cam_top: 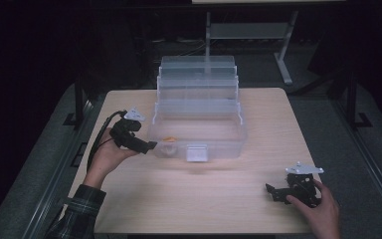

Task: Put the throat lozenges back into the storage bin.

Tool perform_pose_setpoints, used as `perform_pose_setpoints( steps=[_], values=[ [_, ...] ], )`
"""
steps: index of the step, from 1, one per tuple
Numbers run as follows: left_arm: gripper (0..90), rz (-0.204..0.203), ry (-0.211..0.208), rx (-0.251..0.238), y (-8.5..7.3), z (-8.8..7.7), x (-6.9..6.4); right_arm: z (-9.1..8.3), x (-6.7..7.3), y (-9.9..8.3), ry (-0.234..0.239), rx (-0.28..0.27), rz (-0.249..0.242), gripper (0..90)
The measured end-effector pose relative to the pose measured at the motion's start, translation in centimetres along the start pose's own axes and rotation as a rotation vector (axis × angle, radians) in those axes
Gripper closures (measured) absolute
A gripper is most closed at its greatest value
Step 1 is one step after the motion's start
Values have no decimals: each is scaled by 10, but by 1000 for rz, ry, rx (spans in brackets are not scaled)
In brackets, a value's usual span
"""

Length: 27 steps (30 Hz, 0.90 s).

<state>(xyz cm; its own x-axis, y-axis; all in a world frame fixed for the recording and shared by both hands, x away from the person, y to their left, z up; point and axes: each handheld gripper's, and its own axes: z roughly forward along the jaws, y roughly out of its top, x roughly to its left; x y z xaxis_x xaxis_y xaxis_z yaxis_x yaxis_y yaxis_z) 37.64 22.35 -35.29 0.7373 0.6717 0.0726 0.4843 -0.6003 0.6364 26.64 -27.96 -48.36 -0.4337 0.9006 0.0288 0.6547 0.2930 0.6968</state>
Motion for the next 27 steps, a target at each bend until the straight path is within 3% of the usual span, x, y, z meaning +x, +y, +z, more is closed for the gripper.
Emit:
perform_pose_setpoints(
  steps=[27],
  values=[
    [115, -51, 16, -25, -54, 4, -14, 0, 0, 0, 0, -1, -1, 0]
  ],
)
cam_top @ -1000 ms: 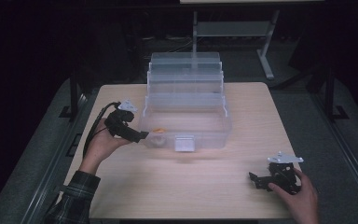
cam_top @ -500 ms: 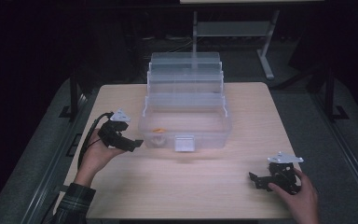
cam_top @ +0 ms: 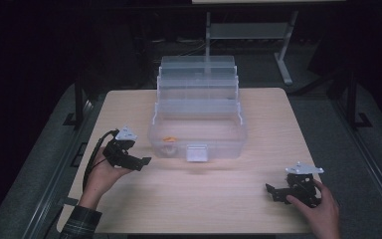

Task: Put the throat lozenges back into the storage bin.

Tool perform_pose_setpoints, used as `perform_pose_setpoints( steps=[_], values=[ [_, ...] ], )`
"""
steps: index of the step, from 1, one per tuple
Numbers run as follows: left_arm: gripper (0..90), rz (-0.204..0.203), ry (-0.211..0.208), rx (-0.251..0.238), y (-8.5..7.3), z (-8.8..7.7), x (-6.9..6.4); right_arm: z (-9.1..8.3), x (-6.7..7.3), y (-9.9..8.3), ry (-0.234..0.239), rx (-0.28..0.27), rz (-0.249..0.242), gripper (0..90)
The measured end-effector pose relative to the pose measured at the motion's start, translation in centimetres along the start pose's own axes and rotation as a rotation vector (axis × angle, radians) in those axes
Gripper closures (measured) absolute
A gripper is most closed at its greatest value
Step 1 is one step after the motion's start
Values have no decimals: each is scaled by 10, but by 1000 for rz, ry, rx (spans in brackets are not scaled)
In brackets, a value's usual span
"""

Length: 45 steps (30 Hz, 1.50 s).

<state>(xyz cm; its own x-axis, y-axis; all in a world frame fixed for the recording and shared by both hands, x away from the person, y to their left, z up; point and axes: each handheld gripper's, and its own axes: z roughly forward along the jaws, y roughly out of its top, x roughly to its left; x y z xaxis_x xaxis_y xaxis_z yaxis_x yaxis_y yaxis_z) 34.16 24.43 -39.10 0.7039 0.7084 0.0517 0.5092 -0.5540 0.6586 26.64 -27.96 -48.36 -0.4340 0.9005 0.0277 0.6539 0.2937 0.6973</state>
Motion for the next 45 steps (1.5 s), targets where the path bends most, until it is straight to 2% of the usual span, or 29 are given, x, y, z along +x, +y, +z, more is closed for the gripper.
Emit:
perform_pose_setpoints(
  steps=[6, 17, 45],
  values=[
    [115, 8, 3, 2, -11, 2, -5, 0, 0, 0, 0, 0, 0, 0],
    [115, 10, 18, -23, -30, 1, -11, 0, 0, 0, 0, 0, -1, 0],
    [119, -50, 32, -19, -97, 2, -20, 0, 0, 0, 0, 0, 0, 0]
  ],
)
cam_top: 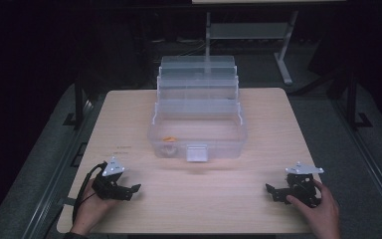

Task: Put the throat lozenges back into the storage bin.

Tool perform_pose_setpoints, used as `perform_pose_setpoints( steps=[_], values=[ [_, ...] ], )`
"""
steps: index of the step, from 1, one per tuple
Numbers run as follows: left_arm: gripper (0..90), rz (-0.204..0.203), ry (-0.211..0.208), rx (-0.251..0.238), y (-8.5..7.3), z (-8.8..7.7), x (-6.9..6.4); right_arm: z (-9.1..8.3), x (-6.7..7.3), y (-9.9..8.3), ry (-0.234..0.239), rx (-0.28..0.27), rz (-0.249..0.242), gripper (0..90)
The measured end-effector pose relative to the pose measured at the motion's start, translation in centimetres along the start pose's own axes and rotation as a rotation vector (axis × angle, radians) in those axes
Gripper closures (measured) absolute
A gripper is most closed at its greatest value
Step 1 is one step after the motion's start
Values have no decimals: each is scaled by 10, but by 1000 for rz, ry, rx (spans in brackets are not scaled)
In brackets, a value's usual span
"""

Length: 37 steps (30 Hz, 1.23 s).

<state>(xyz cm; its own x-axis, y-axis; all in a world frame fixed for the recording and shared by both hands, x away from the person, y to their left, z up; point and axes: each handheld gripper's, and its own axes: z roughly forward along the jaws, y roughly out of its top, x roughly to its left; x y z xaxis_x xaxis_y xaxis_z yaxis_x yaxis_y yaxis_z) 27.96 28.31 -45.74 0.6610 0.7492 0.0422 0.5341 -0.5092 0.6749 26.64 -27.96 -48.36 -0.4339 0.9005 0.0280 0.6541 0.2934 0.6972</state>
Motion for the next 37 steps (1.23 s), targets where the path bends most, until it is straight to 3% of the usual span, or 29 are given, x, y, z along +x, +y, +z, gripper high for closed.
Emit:
perform_pose_setpoints(
  steps=[13, 20, 37],
  values=[
    [119, -13, 9, -13, -19, -1, 1, 0, 0, 0, 0, 0, 0, 0],
    [111, -39, -5, -63, -28, -2, 3, 0, 0, 0, 0, 0, 0, 0],
    [111, -41, -6, -62, -28, -3, 3, 0, 0, 0, 0, 1, 0, 0]
  ],
)
